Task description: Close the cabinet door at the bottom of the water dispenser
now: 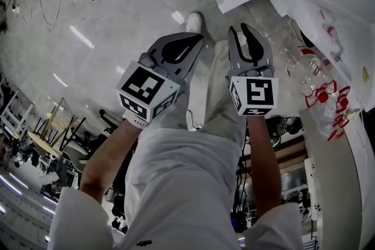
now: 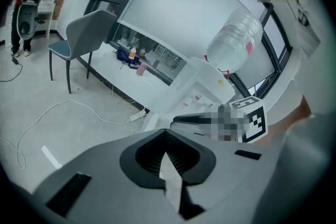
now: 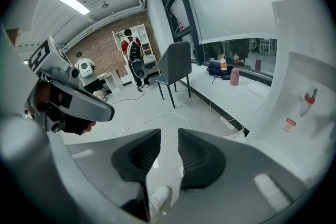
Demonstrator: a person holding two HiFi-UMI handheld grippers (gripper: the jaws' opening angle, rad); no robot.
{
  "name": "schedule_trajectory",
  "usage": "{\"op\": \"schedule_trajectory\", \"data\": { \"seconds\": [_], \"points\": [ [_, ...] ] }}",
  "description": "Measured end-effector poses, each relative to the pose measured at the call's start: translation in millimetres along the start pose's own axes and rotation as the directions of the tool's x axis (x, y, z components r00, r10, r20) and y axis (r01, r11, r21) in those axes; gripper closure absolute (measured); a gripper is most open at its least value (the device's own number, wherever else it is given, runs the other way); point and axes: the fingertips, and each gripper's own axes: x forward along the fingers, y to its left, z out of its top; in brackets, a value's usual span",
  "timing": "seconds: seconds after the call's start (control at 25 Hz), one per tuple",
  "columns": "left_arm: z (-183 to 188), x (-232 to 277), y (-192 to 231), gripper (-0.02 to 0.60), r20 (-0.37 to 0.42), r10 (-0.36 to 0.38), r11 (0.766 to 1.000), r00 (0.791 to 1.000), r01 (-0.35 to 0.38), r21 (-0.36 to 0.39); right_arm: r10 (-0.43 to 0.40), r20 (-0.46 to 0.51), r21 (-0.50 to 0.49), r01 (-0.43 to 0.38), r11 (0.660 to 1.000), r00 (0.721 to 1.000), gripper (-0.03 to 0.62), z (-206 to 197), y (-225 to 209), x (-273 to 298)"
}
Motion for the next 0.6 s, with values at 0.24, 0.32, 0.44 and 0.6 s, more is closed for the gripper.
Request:
{"op": "schedule_trajectory", "data": {
  "seconds": [0.24,0.32,0.44,0.6],
  "points": [
    [-12.2,13.1,15.2,0.575,-0.006,0.023,0.999,1.000,-0.023,-0.035,0.000,-0.041,-0.008,0.000,1.000,0.999,0.496,-21.7,-8.7,23.2],
    [-15.9,16.1,20.2,0.575,-0.012,0.031,0.999,0.999,-0.031,-0.041,0.003,-0.053,-0.009,-0.003,1.000,0.999,0.490,-27.3,-9.0,30.8],
    [-20.7,23.3,26.7,0.575,-0.018,0.042,0.998,0.999,-0.042,-0.049,0.010,-0.070,-0.007,-0.010,1.000,0.997,0.482,-38.2,-12.3,42.9],
    [-32.5,34.5,34.3,0.575,-0.034,0.052,0.997,0.998,-0.054,-0.057,0.013,-0.108,0.004,-0.012,1.000,0.994,0.482,-58.8,-19.4,57.4]
  ]
}}
